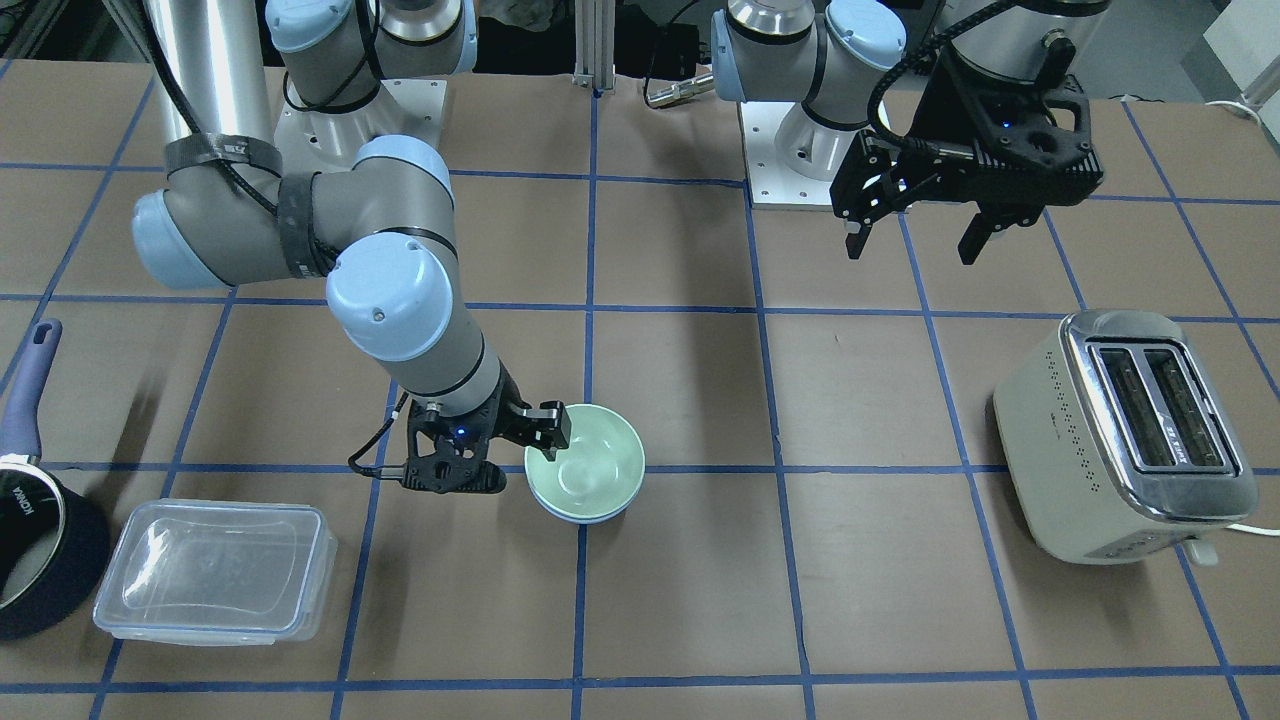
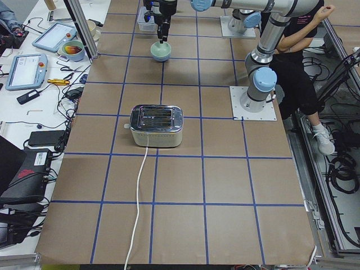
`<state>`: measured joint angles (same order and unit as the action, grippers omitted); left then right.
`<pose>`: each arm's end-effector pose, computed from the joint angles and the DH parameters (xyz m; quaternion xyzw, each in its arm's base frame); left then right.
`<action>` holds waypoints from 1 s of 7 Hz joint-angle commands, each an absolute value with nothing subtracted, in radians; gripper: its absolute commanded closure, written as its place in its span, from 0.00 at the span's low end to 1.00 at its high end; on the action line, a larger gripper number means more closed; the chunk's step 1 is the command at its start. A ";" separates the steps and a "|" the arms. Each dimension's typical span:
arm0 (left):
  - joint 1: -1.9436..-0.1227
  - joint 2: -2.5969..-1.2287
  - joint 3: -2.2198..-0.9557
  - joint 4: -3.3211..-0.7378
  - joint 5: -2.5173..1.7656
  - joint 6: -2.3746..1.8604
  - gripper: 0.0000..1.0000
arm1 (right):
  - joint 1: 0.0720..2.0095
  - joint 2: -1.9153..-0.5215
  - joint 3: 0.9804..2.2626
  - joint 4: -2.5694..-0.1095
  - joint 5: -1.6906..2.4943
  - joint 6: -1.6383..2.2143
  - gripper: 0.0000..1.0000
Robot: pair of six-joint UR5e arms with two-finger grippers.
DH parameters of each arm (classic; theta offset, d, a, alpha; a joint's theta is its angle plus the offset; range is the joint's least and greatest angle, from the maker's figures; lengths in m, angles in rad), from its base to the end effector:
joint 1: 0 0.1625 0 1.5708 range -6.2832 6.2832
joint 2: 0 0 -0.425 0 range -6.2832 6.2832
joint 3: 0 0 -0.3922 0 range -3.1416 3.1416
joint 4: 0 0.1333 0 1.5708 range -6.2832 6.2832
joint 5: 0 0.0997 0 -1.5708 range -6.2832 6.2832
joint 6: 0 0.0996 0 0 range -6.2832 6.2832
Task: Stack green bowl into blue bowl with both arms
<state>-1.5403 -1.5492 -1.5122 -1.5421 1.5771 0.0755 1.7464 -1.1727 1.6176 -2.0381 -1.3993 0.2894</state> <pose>-0.1176 -0.4955 0.5306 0.0223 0.9983 -0.0542 0.0060 0.2564 -0.5848 0.2896 0.0557 0.9947 0.0089 0.0859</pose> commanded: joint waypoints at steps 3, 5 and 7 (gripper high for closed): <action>-1.543 -1.546 -1.517 -1.543 1.578 0.075 0.00 | 1.560 -1.420 1.549 -1.627 -1.494 0.143 0.00; -1.539 -1.546 -1.509 -1.552 1.577 0.075 0.00 | 1.559 -1.511 1.552 -1.539 -1.583 0.130 0.00; -1.525 -1.542 -1.506 -1.533 1.585 0.077 0.00 | 1.560 -1.519 1.545 -1.513 -1.585 0.132 0.00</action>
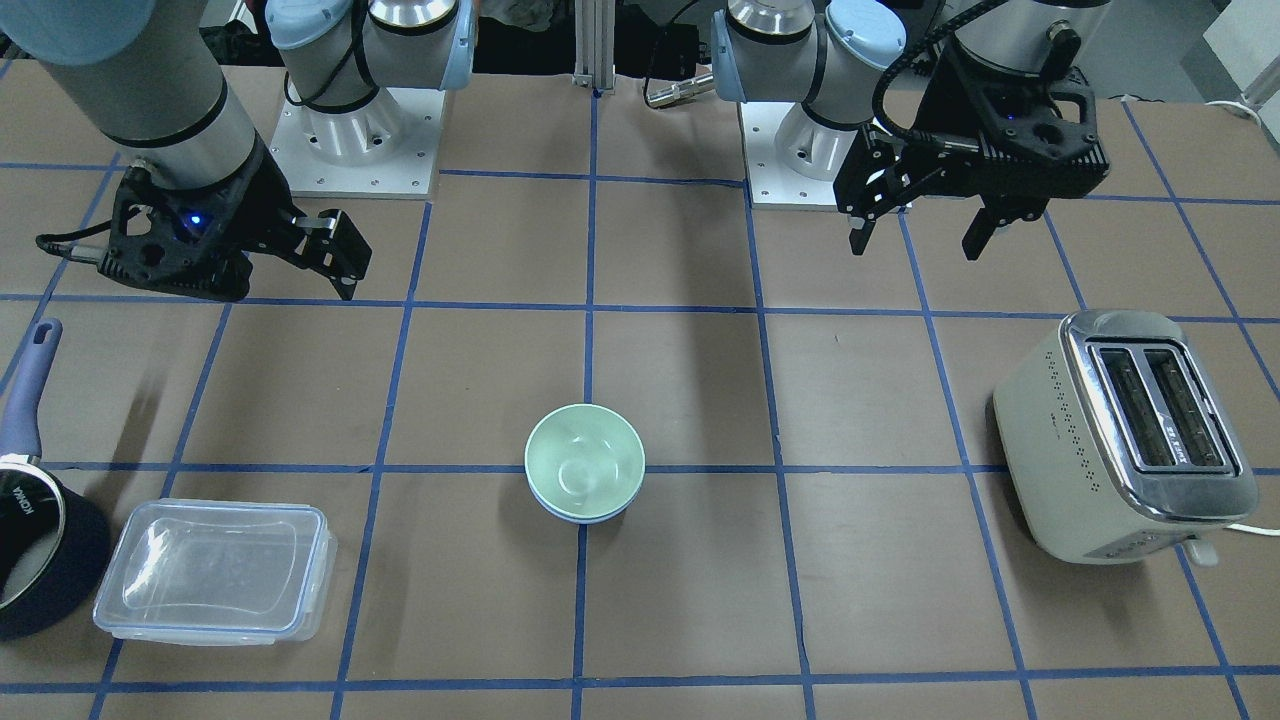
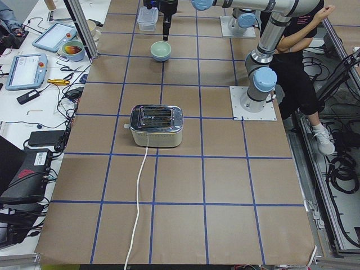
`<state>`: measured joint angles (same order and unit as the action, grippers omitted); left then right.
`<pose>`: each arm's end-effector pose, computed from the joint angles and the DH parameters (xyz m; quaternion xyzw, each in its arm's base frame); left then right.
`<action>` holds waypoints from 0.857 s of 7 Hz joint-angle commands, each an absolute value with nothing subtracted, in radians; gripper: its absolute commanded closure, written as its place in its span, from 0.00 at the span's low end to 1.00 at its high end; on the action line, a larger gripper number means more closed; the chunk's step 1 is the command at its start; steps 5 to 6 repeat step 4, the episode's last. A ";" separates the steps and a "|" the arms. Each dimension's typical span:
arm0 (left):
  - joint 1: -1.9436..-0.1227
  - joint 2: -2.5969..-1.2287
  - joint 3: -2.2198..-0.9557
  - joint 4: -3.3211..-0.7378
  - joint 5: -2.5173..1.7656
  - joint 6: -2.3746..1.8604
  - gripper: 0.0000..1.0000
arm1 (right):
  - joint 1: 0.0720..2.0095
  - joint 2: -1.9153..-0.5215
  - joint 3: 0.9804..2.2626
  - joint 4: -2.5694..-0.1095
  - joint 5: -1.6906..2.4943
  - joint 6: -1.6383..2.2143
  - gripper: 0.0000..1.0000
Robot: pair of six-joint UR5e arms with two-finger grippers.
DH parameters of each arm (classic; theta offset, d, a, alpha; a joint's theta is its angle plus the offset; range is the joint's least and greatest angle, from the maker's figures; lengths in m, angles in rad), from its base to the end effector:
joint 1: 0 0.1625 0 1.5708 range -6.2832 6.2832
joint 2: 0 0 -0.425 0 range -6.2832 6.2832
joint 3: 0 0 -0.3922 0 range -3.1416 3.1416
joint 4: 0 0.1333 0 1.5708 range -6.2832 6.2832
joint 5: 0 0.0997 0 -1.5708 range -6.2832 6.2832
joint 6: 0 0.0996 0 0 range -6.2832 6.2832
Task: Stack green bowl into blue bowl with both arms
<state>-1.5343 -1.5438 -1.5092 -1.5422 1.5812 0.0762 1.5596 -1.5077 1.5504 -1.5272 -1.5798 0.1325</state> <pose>-0.1143 -0.4944 0.5348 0.0195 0.9981 -0.0582 0.0085 0.1267 -0.5108 0.4621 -0.0715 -0.9965 -0.0428 0.0071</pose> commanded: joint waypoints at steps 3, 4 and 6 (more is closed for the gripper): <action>-1.519 -1.562 -1.483 -1.531 1.588 0.077 0.00 | 1.563 -1.534 1.537 -1.513 -1.585 0.132 0.00; -1.525 -1.563 -1.486 -1.531 1.588 0.075 0.00 | 1.563 -1.546 1.546 -1.511 -1.586 0.133 0.00; -1.525 -1.563 -1.486 -1.531 1.588 0.075 0.00 | 1.563 -1.546 1.546 -1.511 -1.586 0.133 0.00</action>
